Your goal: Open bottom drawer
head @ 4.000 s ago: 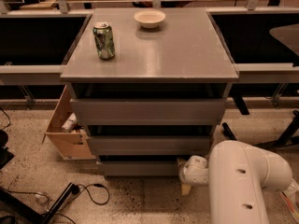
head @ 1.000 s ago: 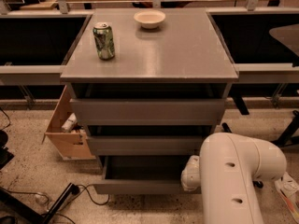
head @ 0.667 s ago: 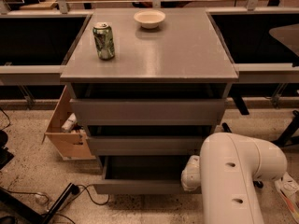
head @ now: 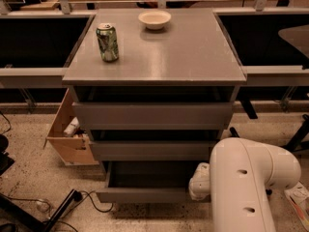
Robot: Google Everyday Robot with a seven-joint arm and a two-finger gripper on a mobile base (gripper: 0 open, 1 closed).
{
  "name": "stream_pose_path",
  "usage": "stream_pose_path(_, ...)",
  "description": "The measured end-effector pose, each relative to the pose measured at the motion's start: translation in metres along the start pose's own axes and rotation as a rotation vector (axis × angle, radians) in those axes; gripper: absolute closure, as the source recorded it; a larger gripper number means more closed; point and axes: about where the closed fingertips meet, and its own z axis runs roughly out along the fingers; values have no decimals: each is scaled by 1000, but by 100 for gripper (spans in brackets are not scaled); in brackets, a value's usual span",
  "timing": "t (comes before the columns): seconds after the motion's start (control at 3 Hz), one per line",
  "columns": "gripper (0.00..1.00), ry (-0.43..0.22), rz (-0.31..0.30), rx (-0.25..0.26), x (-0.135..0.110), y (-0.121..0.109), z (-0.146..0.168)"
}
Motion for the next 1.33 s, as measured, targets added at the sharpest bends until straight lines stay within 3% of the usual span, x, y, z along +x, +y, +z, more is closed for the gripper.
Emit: stream_pose_path(1.33,100,-10,37,-35,13,29,-3)
